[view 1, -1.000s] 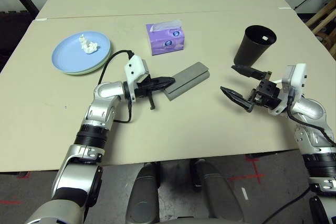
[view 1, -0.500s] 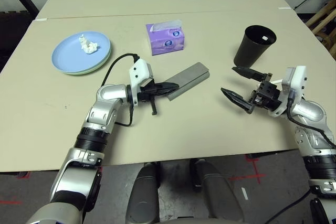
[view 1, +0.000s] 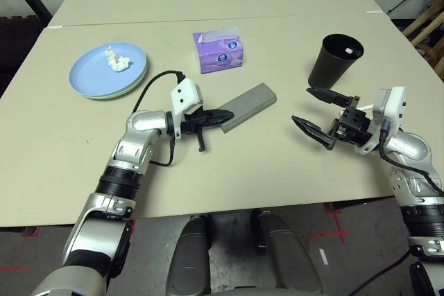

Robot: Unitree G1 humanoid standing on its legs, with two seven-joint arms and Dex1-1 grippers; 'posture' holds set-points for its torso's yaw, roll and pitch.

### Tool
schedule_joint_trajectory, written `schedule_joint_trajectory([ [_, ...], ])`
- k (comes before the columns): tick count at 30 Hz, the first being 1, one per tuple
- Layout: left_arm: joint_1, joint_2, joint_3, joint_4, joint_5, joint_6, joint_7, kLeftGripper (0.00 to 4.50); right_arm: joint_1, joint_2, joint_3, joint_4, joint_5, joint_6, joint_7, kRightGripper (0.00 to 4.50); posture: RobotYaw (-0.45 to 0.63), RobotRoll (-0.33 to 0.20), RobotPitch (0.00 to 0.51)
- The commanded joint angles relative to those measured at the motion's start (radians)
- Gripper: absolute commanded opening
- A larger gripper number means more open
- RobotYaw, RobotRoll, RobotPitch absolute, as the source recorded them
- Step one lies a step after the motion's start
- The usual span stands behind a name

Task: Organize and tidy the items on the table.

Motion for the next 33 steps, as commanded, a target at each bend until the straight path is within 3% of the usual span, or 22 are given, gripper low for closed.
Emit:
schedule_joint_trajectory([
  [1, -0.026, -0.021, 0.018, 0.0, -0.035, 0.01, -0.002, 0.02, -0.003, -0.013, -0.005, 0.003, 0.0, 0.005, -0.003, 4.5, 0.07, 0.0, 0.194],
  [20, -0.134, -0.056, 0.071, 0.032, -0.132, -0.003, -0.065, 0.02, -0.006, -0.022, -0.039, -0.059, 0.029, 0.095, -0.092, 4.5, 0.04, 0.0, 0.169],
  [23, -0.122, -0.035, 0.056, 0.032, -0.121, 0.003, -0.101, 0.64, 0.012, -0.022, -0.039, -0.08, 0.029, 0.101, -0.101, 4.5, 0.04, 0.0, 0.17],
  [33, -0.07, 0.042, 0.029, 0.02, -0.112, -0.016, -0.221, 4.34, 0.008, -0.035, -0.04, -0.091, 0.035, 0.111, -0.097, 4.5, 0.04, 0.0, 0.176],
])
